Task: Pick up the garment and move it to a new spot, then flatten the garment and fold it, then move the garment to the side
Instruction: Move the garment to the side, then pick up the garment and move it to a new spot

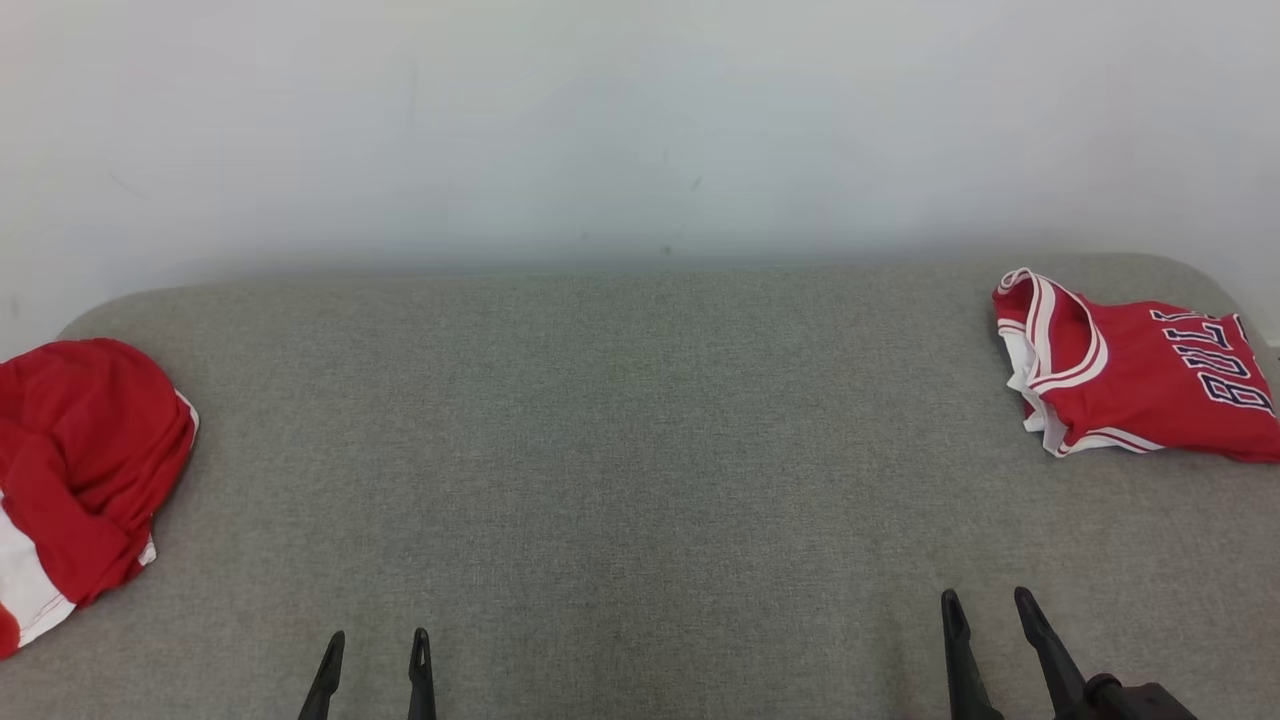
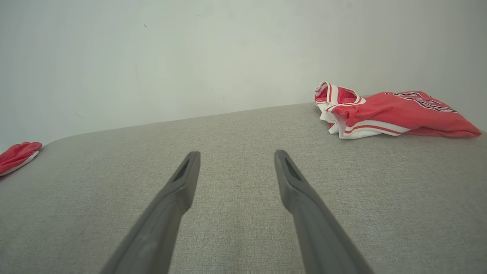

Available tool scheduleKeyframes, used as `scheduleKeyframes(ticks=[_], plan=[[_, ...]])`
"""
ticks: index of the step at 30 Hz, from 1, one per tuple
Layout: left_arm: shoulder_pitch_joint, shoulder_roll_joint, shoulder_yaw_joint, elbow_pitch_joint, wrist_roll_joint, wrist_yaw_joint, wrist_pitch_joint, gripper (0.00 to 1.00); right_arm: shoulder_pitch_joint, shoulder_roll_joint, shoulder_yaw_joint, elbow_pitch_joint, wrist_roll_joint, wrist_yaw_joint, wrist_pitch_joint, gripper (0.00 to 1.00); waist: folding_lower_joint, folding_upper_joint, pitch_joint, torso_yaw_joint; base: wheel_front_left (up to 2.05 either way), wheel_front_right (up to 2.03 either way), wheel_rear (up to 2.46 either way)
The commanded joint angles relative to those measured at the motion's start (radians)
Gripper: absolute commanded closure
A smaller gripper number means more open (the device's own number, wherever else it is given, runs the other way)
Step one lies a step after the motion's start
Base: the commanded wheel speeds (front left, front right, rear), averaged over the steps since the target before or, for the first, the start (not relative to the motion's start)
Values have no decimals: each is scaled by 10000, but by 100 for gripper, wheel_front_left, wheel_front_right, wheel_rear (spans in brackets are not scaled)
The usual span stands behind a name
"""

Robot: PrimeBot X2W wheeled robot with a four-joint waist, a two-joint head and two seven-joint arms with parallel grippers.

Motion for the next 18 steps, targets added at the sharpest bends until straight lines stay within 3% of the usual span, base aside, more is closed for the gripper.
scheduleKeyframes(ticks=[1,18], plan=[[50,-4,-26,36,-54,30,-31,0,65,115,-10,10,41,-26,0,0,0,1,-1,32,0,0,0],[-126,-4,4,275,-27,120,-31,0,10,229,43,129,-191,-26,-1,0,0,1,51,230,0,0,0]])
